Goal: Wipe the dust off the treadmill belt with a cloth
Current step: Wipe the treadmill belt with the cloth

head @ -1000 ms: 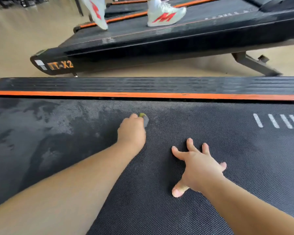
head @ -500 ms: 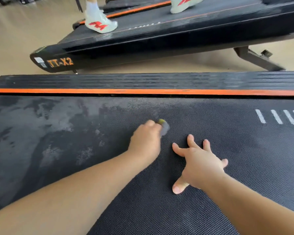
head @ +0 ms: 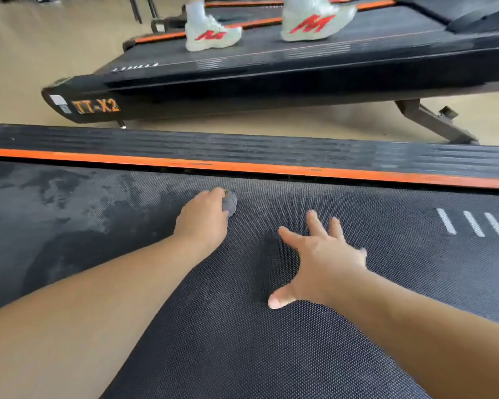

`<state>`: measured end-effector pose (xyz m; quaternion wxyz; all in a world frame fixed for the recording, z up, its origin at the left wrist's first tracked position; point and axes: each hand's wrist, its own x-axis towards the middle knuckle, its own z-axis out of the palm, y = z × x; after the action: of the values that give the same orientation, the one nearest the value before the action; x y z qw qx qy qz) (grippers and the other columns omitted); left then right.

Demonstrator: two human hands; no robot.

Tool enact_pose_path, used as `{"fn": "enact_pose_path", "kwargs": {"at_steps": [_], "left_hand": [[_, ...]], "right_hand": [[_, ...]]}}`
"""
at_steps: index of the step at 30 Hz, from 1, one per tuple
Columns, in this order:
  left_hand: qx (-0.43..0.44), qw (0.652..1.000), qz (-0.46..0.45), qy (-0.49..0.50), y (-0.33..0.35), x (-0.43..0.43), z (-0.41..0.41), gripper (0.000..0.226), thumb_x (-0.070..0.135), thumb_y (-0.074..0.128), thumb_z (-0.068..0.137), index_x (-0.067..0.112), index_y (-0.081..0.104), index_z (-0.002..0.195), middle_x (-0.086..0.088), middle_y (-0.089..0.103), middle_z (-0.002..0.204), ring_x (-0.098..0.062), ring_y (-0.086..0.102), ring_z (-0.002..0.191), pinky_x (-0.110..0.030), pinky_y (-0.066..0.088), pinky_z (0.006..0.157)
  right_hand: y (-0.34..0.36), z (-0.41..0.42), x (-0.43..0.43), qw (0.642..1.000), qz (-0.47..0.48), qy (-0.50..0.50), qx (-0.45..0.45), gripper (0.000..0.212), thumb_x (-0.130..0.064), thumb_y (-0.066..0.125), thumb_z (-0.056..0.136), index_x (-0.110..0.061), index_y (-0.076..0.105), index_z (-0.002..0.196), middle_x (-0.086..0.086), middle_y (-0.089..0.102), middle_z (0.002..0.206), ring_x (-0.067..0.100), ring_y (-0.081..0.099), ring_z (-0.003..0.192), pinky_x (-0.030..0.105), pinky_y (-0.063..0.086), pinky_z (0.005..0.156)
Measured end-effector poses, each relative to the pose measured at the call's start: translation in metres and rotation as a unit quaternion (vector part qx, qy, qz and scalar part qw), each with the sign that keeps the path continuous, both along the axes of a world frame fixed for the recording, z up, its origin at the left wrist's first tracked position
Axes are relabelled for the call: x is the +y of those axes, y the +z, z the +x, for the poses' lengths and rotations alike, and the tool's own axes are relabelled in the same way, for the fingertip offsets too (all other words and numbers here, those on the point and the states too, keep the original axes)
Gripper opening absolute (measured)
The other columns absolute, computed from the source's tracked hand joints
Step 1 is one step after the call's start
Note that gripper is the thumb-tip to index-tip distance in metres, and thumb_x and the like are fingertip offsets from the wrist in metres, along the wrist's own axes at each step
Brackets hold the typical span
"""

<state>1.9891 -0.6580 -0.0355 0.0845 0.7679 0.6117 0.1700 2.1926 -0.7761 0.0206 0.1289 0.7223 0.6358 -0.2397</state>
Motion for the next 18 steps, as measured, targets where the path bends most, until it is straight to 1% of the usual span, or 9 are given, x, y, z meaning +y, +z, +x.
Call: {"fn": "enact_pose_path", "kwargs": {"at_steps": [2, 4, 6, 8, 10, 12, 14, 16, 18], "left_hand": [[0.018, 0.999, -0.009, 0.027, -0.001, 0.015, 0.004, 0.014, 0.023, 0.057, 0.094, 0.019, 0.046, 0.088, 0.0, 0.049, 0.092, -0.027, 0.055, 0.088, -0.041, 0.047, 0.072], [0.025, 0.996, -0.032, 0.082, -0.003, 0.026, 0.018, 0.018, 0.017, 0.058, 0.092, 0.018, 0.044, 0.081, -0.002, 0.047, 0.094, -0.029, 0.055, 0.091, -0.038, 0.04, 0.071], [0.003, 0.99, -0.051, 0.128, -0.004, 0.029, 0.042, 0.026, 0.007, 0.058, 0.088, 0.02, 0.041, 0.072, -0.003, 0.045, 0.098, -0.028, 0.051, 0.088, -0.037, 0.039, 0.07], [-0.029, 0.989, -0.05, 0.135, -0.003, 0.027, 0.068, 0.02, 0.006, 0.056, 0.088, 0.019, 0.046, 0.077, -0.004, 0.049, 0.102, -0.028, 0.052, 0.087, -0.036, 0.04, 0.07], [-0.057, 0.996, -0.042, 0.062, -0.004, 0.017, 0.095, 0.011, 0.01, 0.056, 0.09, 0.021, 0.057, 0.09, -0.006, 0.054, 0.107, -0.031, 0.057, 0.094, -0.036, 0.041, 0.072], [-0.053, 0.995, -0.041, -0.075, -0.006, 0.002, 0.121, 0.009, 0.017, 0.058, 0.092, 0.018, 0.062, 0.1, -0.007, 0.057, 0.108, -0.032, 0.058, 0.098, -0.037, 0.046, 0.077], [-0.035, 0.982, -0.049, -0.178, -0.002, 0.004, 0.123, 0.021, 0.026, 0.061, 0.093, 0.015, 0.065, 0.111, -0.006, 0.058, 0.107, -0.03, 0.059, 0.101, -0.041, 0.049, 0.083], [0.01, 0.98, -0.035, -0.194, 0.005, 0.024, 0.097, 0.02, 0.027, 0.064, 0.092, 0.016, 0.065, 0.108, -0.005, 0.058, 0.104, -0.029, 0.058, 0.101, -0.042, 0.048, 0.081], [0.073, 0.991, -0.004, -0.11, 0.005, 0.053, 0.056, 0.007, 0.02, 0.061, 0.091, 0.015, 0.062, 0.096, -0.004, 0.055, 0.097, -0.032, 0.058, 0.101, -0.041, 0.047, 0.077]], "right_hand": [[-0.01, -0.005, 0.011, 0.999, -0.041, -0.008, 0.015, 0.137, -0.076, 0.087, 0.05, -0.062, 0.0, 0.155, -0.01, -0.025, 0.168, 0.039, -0.023, 0.155, 0.084, 0.016, 0.11], [-0.016, -0.004, 0.016, 0.998, -0.064, -0.019, 0.02, 0.137, -0.072, 0.09, 0.051, -0.063, 0.001, 0.154, -0.012, -0.025, 0.168, 0.038, -0.024, 0.155, 0.086, 0.014, 0.109], [-0.018, -0.002, 0.018, 0.998, -0.061, -0.018, 0.019, 0.137, -0.07, 0.091, 0.051, -0.063, 0.001, 0.154, -0.012, -0.024, 0.169, 0.039, -0.024, 0.155, 0.086, 0.013, 0.108], [-0.02, -0.002, 0.018, 0.998, -0.056, -0.021, 0.027, 0.138, -0.068, 0.092, 0.05, -0.063, 0.002, 0.154, -0.011, -0.023, 0.169, 0.039, -0.024, 0.155, 0.087, 0.011, 0.107], [-0.02, -0.003, 0.018, 0.998, -0.054, -0.024, 0.032, 0.137, -0.067, 0.093, 0.049, -0.063, 0.006, 0.154, -0.012, -0.022, 0.17, 0.038, -0.024, 0.155, 0.088, 0.011, 0.106], [-0.022, -0.001, 0.017, 0.998, -0.041, -0.03, 0.037, 0.133, -0.066, 0.094, 0.048, -0.059, 0.015, 0.155, -0.013, -0.02, 0.17, 0.036, -0.022, 0.156, 0.087, 0.012, 0.107], [-0.022, 0.0, 0.013, 0.998, -0.029, -0.031, 0.039, 0.131, -0.068, 0.092, 0.049, -0.059, 0.016, 0.156, -0.014, -0.019, 0.17, 0.034, -0.02, 0.157, 0.086, 0.012, 0.109], [-0.021, 0.001, 0.01, 0.999, -0.028, -0.023, 0.035, 0.133, -0.069, 0.09, 0.051, -0.061, 0.007, 0.155, -0.014, -0.018, 0.17, 0.033, -0.02, 0.157, 0.084, 0.012, 0.11], [-0.019, 0.002, 0.011, 0.998, -0.036, -0.024, 0.036, 0.134, -0.069, 0.089, 0.053, -0.062, 0.003, 0.155, -0.014, -0.021, 0.17, 0.033, -0.022, 0.156, 0.084, 0.011, 0.111]]}}
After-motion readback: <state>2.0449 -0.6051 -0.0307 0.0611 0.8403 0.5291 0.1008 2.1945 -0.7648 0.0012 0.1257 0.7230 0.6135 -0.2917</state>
